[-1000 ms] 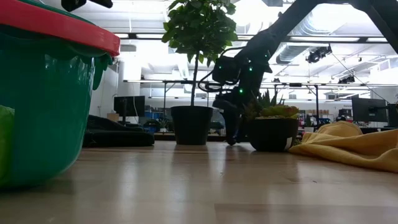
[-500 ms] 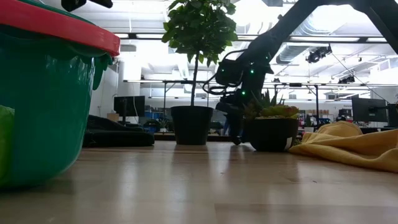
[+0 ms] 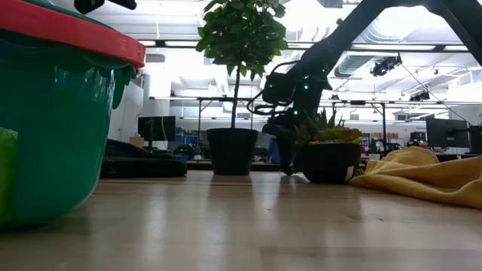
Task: Pick and placing Produce into tupperware
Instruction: Put the black cherry into the blue basket
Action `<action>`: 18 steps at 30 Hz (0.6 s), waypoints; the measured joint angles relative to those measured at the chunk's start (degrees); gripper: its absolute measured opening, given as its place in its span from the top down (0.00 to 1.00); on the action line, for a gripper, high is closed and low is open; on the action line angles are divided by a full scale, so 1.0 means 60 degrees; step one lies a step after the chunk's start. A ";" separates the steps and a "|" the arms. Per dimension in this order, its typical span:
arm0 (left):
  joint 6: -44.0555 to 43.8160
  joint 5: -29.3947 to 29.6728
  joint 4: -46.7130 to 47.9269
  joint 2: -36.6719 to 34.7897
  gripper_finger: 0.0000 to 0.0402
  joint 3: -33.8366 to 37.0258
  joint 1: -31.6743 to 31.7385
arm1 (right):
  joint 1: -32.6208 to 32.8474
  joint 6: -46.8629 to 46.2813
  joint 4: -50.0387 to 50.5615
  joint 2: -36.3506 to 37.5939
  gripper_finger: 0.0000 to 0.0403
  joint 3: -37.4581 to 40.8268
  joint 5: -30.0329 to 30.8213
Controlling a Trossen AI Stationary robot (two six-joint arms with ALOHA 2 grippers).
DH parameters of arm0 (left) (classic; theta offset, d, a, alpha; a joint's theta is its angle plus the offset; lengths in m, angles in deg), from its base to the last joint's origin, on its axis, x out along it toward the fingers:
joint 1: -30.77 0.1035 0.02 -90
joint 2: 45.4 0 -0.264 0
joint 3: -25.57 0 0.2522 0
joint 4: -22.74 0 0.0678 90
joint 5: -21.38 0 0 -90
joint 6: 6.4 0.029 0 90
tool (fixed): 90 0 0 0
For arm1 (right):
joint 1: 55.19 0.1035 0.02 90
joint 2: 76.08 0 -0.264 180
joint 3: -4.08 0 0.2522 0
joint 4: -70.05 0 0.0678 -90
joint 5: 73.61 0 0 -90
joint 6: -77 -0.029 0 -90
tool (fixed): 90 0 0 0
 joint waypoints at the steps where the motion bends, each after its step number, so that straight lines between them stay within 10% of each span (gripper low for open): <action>1: 0.0000 0.0000 0.0000 0.0000 0.98 0.0000 -0.0002 | 0.0000 0.0001 0.0000 0.0000 0.58 0.0000 0.0000; 18: 0.0004 0.0001 0.0021 0.0003 0.98 0.0000 -0.0001 | -0.0250 -0.0178 -0.0004 0.0000 0.71 0.0000 -0.0235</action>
